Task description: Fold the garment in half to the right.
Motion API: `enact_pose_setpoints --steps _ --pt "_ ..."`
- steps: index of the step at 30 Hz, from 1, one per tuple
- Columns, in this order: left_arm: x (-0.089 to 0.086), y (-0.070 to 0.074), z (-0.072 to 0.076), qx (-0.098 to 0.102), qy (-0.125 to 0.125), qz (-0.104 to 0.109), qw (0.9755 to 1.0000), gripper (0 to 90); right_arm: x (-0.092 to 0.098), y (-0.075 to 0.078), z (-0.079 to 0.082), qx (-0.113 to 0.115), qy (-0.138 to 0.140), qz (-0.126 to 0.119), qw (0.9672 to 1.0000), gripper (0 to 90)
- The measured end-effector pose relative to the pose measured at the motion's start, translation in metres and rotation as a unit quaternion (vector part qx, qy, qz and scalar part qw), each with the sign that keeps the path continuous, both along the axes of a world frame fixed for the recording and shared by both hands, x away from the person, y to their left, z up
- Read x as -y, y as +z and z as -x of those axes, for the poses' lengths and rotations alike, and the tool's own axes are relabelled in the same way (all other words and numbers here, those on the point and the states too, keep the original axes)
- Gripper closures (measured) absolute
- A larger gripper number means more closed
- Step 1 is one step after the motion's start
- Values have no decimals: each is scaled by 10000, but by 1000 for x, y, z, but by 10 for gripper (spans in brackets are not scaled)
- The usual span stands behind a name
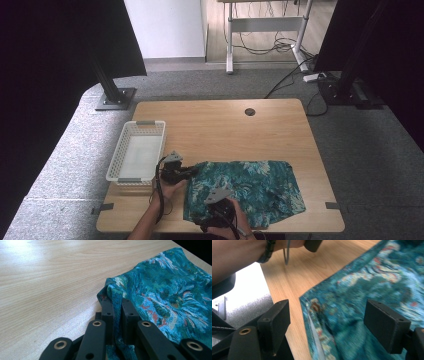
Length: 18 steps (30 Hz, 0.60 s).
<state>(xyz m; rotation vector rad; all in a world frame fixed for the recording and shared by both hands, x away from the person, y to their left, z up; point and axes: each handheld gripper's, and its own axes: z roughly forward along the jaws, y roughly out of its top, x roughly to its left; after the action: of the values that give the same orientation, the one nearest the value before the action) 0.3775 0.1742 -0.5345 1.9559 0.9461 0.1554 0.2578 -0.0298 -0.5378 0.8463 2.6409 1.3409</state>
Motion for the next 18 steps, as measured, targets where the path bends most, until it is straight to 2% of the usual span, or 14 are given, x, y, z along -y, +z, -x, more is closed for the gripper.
enact_pose_setpoints --steps 4,14,18 --pt "-1 1 1 15 -5 -2 10000 819 -10 -4 1 -24 65 57 10000 209" --pt "0 0 2 22 -20 -40 10000 815 -26 -9 0 -82 19 134 9999 210" --pt "-1 -1 1 7 -8 -39 10000 815 -34 -10 1 1 -36 315 9995 209"
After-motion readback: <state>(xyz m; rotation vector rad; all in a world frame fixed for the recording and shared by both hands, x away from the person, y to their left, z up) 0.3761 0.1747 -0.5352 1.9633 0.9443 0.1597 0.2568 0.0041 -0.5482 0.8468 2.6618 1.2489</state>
